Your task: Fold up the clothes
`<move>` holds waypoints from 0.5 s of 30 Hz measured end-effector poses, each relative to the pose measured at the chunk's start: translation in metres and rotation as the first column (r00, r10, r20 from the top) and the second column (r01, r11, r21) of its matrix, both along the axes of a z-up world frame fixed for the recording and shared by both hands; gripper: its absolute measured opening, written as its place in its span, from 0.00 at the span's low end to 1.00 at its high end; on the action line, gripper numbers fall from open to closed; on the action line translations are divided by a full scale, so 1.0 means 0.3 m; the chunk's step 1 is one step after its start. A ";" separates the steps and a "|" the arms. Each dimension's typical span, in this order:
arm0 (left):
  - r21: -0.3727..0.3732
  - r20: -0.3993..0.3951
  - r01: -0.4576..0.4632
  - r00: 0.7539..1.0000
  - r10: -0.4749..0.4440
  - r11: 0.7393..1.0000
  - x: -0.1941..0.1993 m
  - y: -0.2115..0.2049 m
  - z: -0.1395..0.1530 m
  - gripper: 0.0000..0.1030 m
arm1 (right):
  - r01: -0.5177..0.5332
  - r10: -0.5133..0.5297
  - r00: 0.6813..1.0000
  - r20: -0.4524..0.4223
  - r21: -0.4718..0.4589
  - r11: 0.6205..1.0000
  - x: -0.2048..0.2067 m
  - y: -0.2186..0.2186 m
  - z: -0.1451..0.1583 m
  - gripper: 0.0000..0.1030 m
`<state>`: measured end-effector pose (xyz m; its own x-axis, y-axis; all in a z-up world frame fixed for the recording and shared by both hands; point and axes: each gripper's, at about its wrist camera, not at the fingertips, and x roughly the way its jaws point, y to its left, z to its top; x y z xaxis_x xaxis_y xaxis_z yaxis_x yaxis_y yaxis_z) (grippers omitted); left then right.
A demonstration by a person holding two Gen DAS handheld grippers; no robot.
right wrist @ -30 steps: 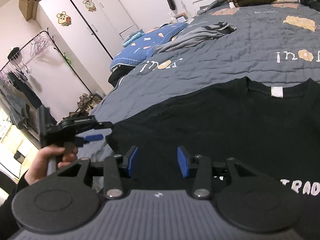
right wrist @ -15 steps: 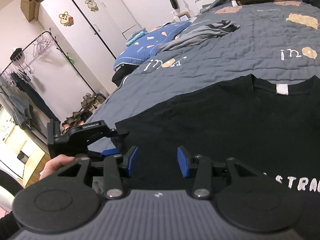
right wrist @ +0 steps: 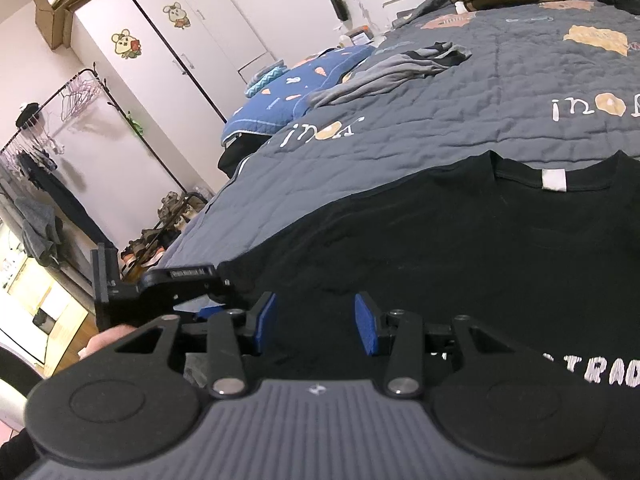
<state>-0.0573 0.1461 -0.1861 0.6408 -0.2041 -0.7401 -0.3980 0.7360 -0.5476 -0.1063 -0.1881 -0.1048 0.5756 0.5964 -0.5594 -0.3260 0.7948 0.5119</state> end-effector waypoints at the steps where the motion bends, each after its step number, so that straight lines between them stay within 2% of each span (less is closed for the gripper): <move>1: 0.012 0.013 -0.010 1.000 0.010 1.000 0.000 -0.002 0.002 0.54 | -0.001 0.001 1.000 0.002 0.000 1.000 0.001 0.000 0.001 0.41; 3: 0.044 0.041 -0.033 0.999 0.031 0.998 0.000 -0.007 0.005 0.46 | -0.002 0.002 1.000 0.006 0.000 1.000 0.002 0.001 0.003 0.41; 5: 0.073 0.069 -0.026 0.997 0.021 0.997 0.006 -0.022 0.006 0.19 | -0.001 0.001 1.000 0.004 0.000 1.000 0.002 -0.002 0.001 0.41; 7: 0.108 0.087 0.011 0.996 -0.020 0.994 0.008 -0.045 0.023 0.11 | 0.003 -0.003 1.000 0.003 0.001 1.000 0.003 -0.007 0.002 0.41; 11: 0.269 0.172 0.077 0.977 -0.126 0.960 0.004 -0.123 0.093 0.09 | 0.012 -0.012 1.000 0.002 0.004 1.000 0.004 -0.017 0.003 0.41; 13: 0.348 0.219 0.101 0.958 -0.185 0.932 -0.003 -0.168 0.126 0.09 | 0.023 -0.023 1.000 -0.002 0.005 1.000 0.006 -0.025 0.003 0.41; 15: 0.393 0.267 0.143 0.927 -0.262 0.908 -0.017 -0.214 0.151 0.09 | 0.030 -0.030 1.000 -0.002 0.005 1.000 0.009 -0.036 0.004 0.41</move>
<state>-0.0623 0.0821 -0.1409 0.8209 -0.1121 -0.5600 -0.0742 0.9513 -0.2992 -0.1037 -0.1989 -0.1038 0.5923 0.5818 -0.5574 -0.3011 0.8015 0.5166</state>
